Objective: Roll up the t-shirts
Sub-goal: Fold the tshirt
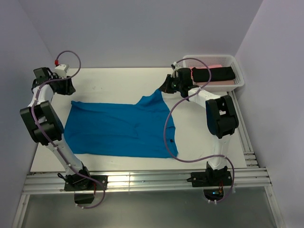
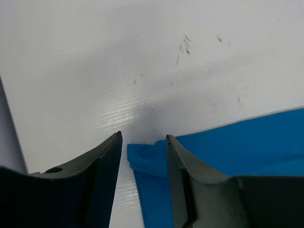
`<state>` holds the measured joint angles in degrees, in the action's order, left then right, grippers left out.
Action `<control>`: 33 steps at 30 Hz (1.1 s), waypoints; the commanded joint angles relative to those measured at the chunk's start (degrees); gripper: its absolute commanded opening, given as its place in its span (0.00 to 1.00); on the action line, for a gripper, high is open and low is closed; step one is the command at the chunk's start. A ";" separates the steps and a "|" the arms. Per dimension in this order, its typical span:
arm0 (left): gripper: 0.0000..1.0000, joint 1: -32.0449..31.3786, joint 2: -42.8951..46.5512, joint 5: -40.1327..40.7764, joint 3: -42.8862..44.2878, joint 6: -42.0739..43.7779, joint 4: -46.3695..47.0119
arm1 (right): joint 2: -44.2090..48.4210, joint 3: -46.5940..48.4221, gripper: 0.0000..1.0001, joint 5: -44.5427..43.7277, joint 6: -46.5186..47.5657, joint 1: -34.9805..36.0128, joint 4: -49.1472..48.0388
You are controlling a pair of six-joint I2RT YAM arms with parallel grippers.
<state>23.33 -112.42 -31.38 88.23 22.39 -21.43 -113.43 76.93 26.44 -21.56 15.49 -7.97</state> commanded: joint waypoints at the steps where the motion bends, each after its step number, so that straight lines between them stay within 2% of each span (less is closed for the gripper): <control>1: 0.46 -2.41 -1.75 2.19 3.01 14.05 -7.30 | 1.19 2.18 0.00 0.55 0.64 -0.54 -0.65; 5: 0.44 -5.84 -2.89 7.02 0.55 19.52 -7.31 | 1.19 2.18 0.00 0.81 0.47 -0.54 -0.65; 12: 0.43 -6.02 -5.17 6.06 1.42 26.64 -13.63 | 1.45 2.18 0.00 0.90 0.56 -0.54 -0.21; 19: 0.39 -6.10 -7.55 9.04 2.04 27.18 -13.29 | 1.54 2.53 0.00 0.81 0.82 -0.54 0.23; 26: 0.24 -6.02 -8.86 10.72 2.21 27.79 -12.76 | 1.28 2.44 0.00 0.90 0.82 -0.54 0.15; 33: 0.16 -6.02 -10.27 10.28 2.13 27.27 -11.97 | 1.28 1.74 0.00 1.16 0.47 -0.63 -0.65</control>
<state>17.21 -121.03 -21.04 89.27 48.80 -33.98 -113.43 76.93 26.65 -21.56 15.49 -7.25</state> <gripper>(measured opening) 0.173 0.010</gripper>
